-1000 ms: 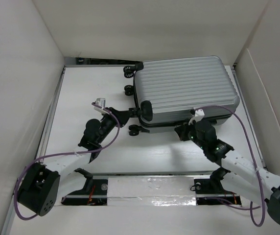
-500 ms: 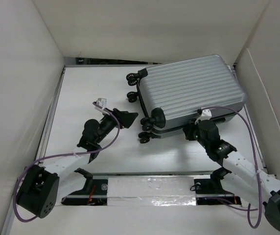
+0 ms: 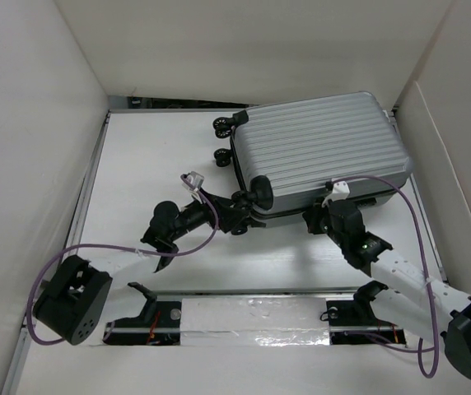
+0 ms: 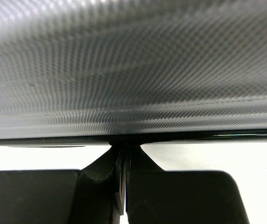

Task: Pack the luggage

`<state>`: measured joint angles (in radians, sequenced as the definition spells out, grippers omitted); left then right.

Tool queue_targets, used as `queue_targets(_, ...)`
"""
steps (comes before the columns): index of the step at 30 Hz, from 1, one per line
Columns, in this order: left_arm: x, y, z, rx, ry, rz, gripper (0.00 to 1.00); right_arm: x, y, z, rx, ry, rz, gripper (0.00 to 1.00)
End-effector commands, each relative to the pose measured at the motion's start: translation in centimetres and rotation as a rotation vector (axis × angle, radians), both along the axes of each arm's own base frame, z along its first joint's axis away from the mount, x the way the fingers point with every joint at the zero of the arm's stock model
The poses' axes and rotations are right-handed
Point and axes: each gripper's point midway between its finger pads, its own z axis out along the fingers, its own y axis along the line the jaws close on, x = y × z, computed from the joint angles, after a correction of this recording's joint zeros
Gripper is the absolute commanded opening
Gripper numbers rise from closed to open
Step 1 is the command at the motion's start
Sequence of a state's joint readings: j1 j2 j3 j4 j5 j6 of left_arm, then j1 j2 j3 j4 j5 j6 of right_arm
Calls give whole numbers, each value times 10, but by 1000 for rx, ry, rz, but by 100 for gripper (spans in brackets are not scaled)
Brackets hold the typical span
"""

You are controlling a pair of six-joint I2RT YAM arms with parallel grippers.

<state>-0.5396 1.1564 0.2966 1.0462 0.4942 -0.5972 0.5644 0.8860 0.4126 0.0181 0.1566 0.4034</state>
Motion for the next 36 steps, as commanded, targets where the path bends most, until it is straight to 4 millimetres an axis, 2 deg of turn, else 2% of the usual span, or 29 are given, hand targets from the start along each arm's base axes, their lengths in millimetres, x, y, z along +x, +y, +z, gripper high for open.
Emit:
queue_targets(1,7,-12,38,-27,-197,-45,99,-2,13,3,11,-8,66,0)
queue_targets(6,13,-23,44,11,-264,-64,99,-2,15,2,17,-10,74,0)
queue_targets(12,29,-20,59,73,-354,-5,99,-4,17,-1,13,-1,91,0)
queue_targets(18,26,-32,34,125,-304,-101,87,-3,15,3,12,-20,84,0)
queue_targets(24,13,-35,17,158,-263,-145,92,-1,16,2,2,-20,90,0)
queue_targets(27,16,-36,19,161,-269,-139,90,-1,17,2,4,-22,96,0)
queue_targets(31,21,-41,24,153,-279,-145,76,-2,17,2,5,-20,97,0)
queue_targets(34,26,-43,29,147,-283,-130,51,-4,17,0,5,-13,97,0)
queue_targets(35,29,-42,32,143,-283,-114,33,-4,16,-1,6,-12,95,0)
queue_targets(36,32,-40,32,144,-277,-94,27,-4,16,-2,5,-11,93,0)
